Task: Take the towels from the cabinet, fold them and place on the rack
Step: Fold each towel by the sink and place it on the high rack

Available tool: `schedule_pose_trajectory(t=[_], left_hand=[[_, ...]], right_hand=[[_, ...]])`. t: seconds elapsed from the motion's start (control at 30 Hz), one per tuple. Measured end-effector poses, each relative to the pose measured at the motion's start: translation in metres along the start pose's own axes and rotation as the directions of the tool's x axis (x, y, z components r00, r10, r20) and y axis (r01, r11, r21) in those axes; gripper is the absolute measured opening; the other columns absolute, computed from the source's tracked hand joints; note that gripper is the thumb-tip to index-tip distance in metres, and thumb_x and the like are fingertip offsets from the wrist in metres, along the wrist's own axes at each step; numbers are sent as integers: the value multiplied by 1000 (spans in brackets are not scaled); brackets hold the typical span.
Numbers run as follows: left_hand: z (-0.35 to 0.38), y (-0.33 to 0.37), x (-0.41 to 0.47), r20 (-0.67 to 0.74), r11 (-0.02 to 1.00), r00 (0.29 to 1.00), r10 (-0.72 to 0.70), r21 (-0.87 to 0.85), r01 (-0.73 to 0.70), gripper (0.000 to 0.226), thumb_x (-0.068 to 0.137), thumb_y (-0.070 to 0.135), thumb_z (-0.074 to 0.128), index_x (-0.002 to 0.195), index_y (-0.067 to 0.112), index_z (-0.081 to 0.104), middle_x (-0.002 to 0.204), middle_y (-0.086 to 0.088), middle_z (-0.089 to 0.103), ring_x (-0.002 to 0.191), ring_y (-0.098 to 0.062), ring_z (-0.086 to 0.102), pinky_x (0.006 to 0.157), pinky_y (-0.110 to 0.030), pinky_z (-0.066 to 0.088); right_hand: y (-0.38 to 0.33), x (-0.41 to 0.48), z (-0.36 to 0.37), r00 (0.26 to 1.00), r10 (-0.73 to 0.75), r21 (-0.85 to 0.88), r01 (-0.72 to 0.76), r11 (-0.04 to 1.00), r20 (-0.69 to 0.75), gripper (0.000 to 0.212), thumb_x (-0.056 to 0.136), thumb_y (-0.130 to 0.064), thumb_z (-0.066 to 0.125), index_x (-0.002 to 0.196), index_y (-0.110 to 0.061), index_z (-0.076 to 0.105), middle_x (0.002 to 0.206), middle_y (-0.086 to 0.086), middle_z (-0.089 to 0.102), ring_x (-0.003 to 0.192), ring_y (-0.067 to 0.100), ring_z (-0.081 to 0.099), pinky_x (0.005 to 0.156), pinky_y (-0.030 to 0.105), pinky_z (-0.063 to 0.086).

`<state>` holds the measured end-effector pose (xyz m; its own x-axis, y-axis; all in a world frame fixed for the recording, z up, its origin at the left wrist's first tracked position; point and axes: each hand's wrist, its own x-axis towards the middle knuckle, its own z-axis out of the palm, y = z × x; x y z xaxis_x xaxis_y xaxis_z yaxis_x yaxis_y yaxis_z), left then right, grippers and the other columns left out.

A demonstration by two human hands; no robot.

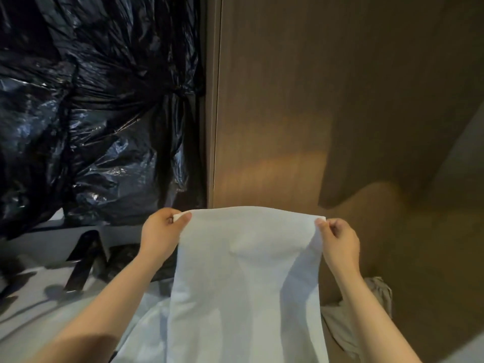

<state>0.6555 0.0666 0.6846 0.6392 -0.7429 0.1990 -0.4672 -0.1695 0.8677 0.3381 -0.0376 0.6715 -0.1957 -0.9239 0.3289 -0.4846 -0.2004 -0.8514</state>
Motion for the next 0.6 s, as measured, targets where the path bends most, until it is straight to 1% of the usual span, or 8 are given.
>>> schedule_pose_trajectory(t=[0.07, 0.13, 0.17, 0.27, 0.33, 0.37, 0.47, 0.6], left_hand=[[-1, 3, -6, 18, 999, 1000, -17, -39, 18, 19, 93, 32, 62, 90, 14, 68, 78, 1, 68, 74, -13, 61, 63, -25, 44], [-3, 8, -13, 29, 993, 999, -45, -104, 48, 19, 93, 30, 61, 93, 13, 68, 84, -2, 70, 79, -17, 65, 72, -32, 52], [-4, 10, -18, 29, 989, 998, -56, -133, 59, 17, 93, 29, 61, 93, 14, 68, 85, -2, 71, 79, -17, 65, 72, -33, 53], [-6, 16, -33, 30, 972, 996, -85, -216, 90, 13, 93, 28, 62, 92, 17, 69, 83, -1, 70, 73, -14, 64, 63, -26, 49], [-7, 18, -42, 39, 957, 993, -107, -269, 114, 12, 93, 27, 62, 94, 18, 71, 82, -3, 71, 75, -20, 64, 70, -34, 55], [-8, 18, -47, 49, 951, 993, -110, -284, 120, 11, 93, 26, 62, 94, 20, 71, 82, -4, 71, 75, -21, 65, 74, -36, 57], [-7, 21, -62, 111, 924, 989, -100, -359, 134, 10, 91, 22, 64, 90, 22, 74, 79, -6, 72, 70, -22, 62, 73, -36, 56], [-4, 29, -78, 168, 912, 984, -53, -394, 117, 12, 91, 18, 65, 87, 23, 75, 69, -6, 69, 60, -16, 58, 64, -31, 52]], right_hand=[[-5, -3, -3, 1000, -7, 38, 6, 999, 11, 29, 96, -36, 58, 78, -13, 59, 70, 5, 59, 66, 21, 56, 60, 30, 44], [-13, -7, -6, 999, -17, 76, 15, 997, 30, 28, 96, -34, 58, 78, -13, 60, 69, 5, 58, 65, 19, 54, 58, 26, 42], [-18, -10, -8, 999, -25, 90, 21, 996, 37, 27, 96, -33, 59, 78, -13, 60, 69, 4, 58, 64, 17, 53, 57, 24, 41], [-32, -24, -12, 997, -62, 152, 56, 987, 35, 24, 94, -30, 62, 78, -14, 62, 69, 3, 59, 61, 7, 52, 51, 12, 40], [-40, -35, -11, 996, -85, 207, 75, 975, 39, 22, 93, -27, 64, 77, -13, 63, 68, 3, 59, 58, 2, 51, 50, 9, 41], [-43, -40, -10, 994, -91, 230, 76, 970, 55, 21, 92, -27, 66, 76, -13, 64, 66, 3, 58, 56, 2, 50, 49, 9, 41], [-46, -54, -3, 986, -114, 270, 78, 960, 120, 20, 91, -29, 66, 76, -16, 65, 65, 0, 58, 59, 10, 52, 52, 14, 45], [-47, -69, 4, 975, -141, 305, 83, 949, 173, 17, 90, -31, 67, 75, -23, 66, 69, -1, 60, 68, 17, 57, 57, 16, 49]])
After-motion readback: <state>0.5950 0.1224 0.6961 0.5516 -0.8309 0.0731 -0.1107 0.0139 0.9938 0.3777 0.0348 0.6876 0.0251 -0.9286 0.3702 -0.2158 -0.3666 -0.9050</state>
